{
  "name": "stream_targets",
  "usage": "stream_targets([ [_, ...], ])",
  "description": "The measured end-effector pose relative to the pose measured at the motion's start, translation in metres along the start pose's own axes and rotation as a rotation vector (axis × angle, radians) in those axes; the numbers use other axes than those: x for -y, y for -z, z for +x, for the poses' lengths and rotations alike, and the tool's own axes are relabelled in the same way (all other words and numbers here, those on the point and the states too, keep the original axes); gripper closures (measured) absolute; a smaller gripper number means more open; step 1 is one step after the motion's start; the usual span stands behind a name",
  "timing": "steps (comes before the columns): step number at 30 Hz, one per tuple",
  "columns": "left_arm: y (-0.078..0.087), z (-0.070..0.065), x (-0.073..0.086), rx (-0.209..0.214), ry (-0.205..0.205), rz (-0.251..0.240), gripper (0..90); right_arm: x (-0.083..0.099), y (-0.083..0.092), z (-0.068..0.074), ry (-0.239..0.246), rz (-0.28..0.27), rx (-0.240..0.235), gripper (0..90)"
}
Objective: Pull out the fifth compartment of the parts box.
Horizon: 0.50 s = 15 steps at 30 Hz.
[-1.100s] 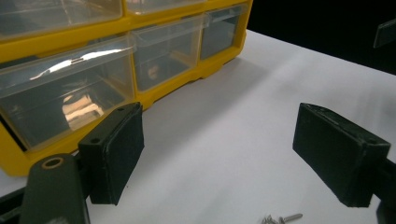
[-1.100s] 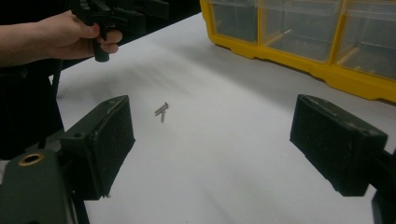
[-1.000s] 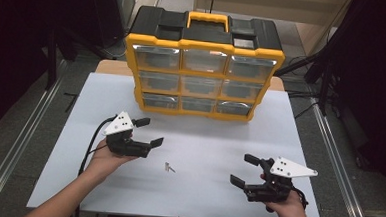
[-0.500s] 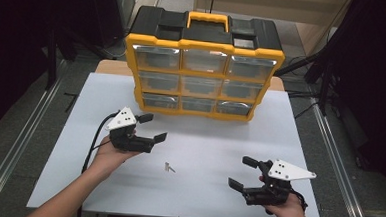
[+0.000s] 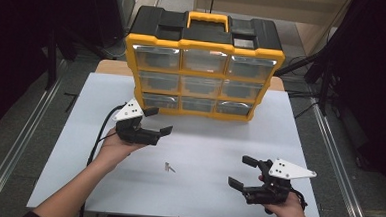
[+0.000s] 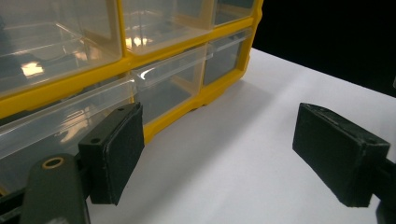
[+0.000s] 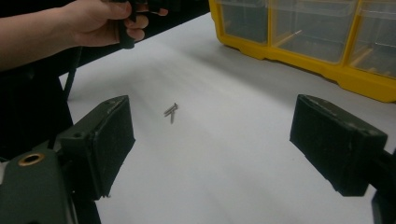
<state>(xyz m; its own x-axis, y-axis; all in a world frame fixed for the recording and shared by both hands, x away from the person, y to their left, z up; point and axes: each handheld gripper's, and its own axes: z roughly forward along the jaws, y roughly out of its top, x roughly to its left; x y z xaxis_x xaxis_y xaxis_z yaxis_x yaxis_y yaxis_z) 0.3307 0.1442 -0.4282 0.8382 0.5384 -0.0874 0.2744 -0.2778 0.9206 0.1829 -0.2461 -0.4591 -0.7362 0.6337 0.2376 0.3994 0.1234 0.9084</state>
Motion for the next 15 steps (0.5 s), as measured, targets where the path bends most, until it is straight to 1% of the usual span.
stream_targets([
  [4, -0.003, -0.001, -0.004, -0.001, -0.012, 0.0, 16.8, 0.0, -0.001, 0.0, 0.001, 0.01, -0.005, 14.5],
  [11, -0.007, -0.002, -0.012, -0.01, -0.01, -0.001, 16.8, 0.0, -0.001, -0.002, -0.005, 0.004, -0.006, 14.5],
  [15, -0.011, -0.003, -0.016, -0.003, -0.012, -0.002, 16.8, 0.0, -0.002, -0.002, -0.007, 0.006, -0.006, 14.5],
])
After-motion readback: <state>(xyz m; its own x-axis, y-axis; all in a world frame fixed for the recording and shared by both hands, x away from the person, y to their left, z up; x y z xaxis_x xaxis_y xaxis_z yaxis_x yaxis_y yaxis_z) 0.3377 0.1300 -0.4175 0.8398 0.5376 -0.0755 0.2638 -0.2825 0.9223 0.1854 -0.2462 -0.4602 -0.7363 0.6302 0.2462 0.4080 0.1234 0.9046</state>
